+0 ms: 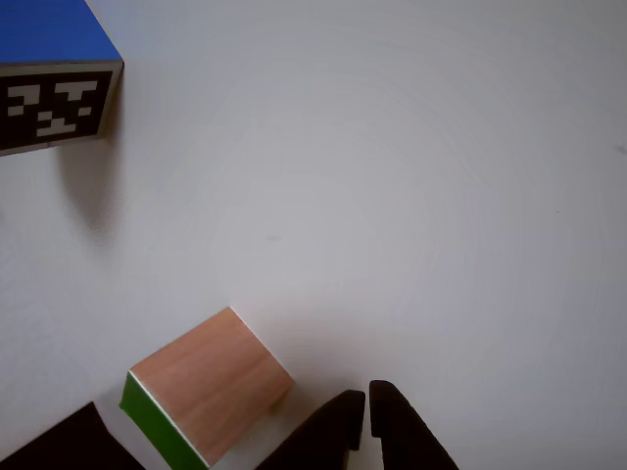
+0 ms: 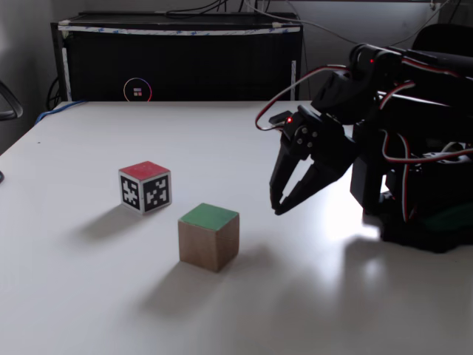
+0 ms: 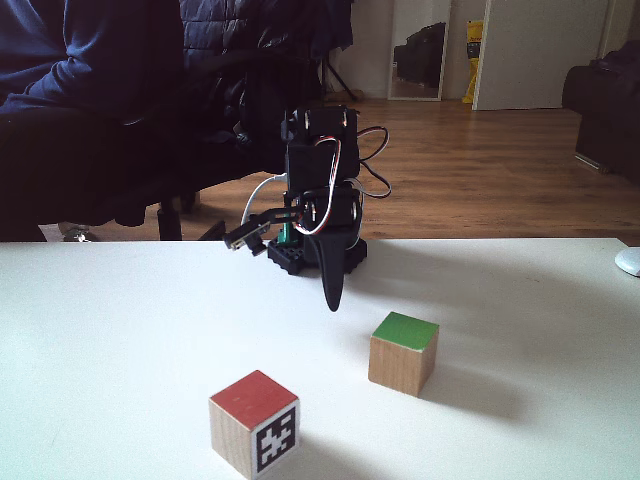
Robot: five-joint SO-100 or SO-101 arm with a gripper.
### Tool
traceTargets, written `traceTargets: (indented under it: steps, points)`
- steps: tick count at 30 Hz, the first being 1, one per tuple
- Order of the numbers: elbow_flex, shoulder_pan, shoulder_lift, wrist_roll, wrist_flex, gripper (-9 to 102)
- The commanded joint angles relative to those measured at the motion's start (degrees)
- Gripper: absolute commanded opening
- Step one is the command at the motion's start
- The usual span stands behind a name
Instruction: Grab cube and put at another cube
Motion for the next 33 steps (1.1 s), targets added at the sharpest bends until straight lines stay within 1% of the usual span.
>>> traceTargets:
  steps: [1, 12, 14, 15, 16, 17, 18, 20, 25, 29, 33]
  points:
    - [-2.5, 1.7, 0.3, -1.5, 0.3, 0]
    - [-2.5, 1.7, 0.3, -2.1, 0.3, 0]
    - [-2.2, 1.2, 0.3, -7.9, -1.4, 0]
    - [-2.0, 1.1, 0.3, -12.8, -3.7, 0]
    - [-1.9, 1.4, 0.3, -20.0, -7.4, 0]
    - [-2.7, 1.8, 0.3, -19.6, -10.5, 0]
    - [-4.6, 1.4, 0.2, -20.8, -11.1, 0]
    - [-11.0, -1.0, -5.1, -22.4, -8.9, 0]
    - [-30.6, -6.2, -30.8, -26.5, -6.1, 2]
    - [-40.0, -7.5, -42.7, -29.4, -5.0, 11]
    - [-48.2, -7.9, -54.2, -33.0, -1.1, 18]
